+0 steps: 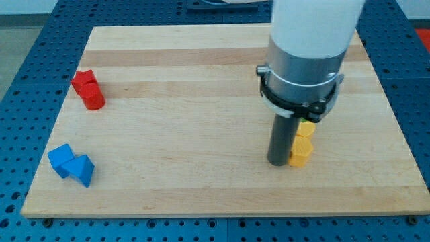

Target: Slide the yellow hexagon to the bottom of the yellow heart

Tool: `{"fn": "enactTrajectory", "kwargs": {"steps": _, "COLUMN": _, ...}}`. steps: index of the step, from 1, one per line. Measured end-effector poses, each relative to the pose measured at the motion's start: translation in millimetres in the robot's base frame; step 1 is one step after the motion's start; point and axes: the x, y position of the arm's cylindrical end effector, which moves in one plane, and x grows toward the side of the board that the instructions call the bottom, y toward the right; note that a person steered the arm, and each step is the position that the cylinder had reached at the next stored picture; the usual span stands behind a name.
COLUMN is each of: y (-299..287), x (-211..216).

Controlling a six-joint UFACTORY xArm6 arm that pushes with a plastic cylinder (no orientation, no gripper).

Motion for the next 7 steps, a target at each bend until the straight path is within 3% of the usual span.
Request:
{"fn": "enactTrajectory", "kwargs": {"steps": 2, "y": 23.5, "x": 0.0}}
{"fn": "enactTrajectory", "kwargs": {"steps": 3, "y": 26.5, "x": 21.4}}
{"fn": "enactTrajectory", "kwargs": {"steps": 4, "y": 68.3, "x": 31.5}}
{"fn": "enactTrajectory", "kwargs": {"steps": 7, "y": 49.5, "x": 21.4}}
